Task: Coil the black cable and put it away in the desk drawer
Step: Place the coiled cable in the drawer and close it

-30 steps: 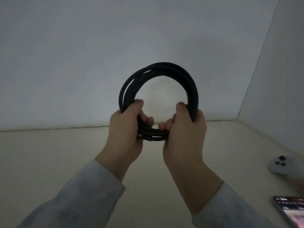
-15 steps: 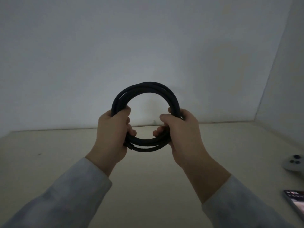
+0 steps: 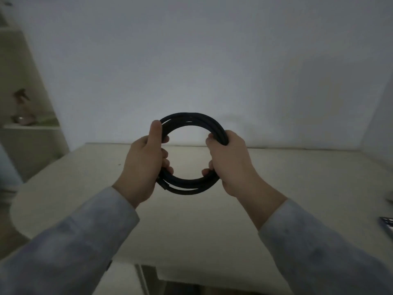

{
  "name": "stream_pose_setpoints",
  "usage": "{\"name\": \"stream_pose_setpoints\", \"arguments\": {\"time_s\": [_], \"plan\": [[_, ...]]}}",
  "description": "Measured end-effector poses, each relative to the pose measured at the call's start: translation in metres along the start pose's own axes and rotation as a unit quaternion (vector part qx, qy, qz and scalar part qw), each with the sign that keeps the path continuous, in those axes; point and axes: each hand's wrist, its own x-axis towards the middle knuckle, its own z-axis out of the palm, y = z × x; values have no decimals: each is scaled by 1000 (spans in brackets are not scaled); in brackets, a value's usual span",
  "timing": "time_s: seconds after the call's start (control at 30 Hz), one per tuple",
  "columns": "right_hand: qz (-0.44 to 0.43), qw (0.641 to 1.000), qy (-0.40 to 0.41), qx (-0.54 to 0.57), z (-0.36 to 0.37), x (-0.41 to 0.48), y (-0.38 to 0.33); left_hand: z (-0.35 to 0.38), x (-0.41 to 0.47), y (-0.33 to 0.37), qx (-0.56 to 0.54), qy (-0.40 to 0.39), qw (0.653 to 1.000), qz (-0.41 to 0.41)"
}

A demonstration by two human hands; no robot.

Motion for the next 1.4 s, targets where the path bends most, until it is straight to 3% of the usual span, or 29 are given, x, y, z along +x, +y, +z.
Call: {"name": "stream_pose_setpoints", "arguments": {"time_s": [0.23, 0.43, 0.7, 0.8, 0.97, 1.2, 1.33, 1.4], "plan": [[21, 990, -134, -35, 100, -44, 7, -119, -20, 0, 6, 95, 995, -31], [-27, 958, -233, -167, 191, -82, 27, -229, -37, -4, 33, 153, 987, -39], [-62, 927, -296, -222, 267, -111, 51, -327, -40, -33, 57, 208, 976, -37], [-57, 911, -330, -241, 284, -112, 68, -349, -36, -53, 52, 208, 973, -85], [12, 878, -387, -281, 303, -111, 87, -376, -34, -74, -24, 182, 953, -241], [126, 849, -437, -269, 324, -125, 93, -405, -31, -72, 46, 170, 935, -309], [40, 838, -404, -366, 322, -118, 87, -414, -29, -79, 93, 157, 922, -342], [14, 850, -379, -367, 319, -112, 85, -418, -27, -85, 128, 158, 917, -344]]}}
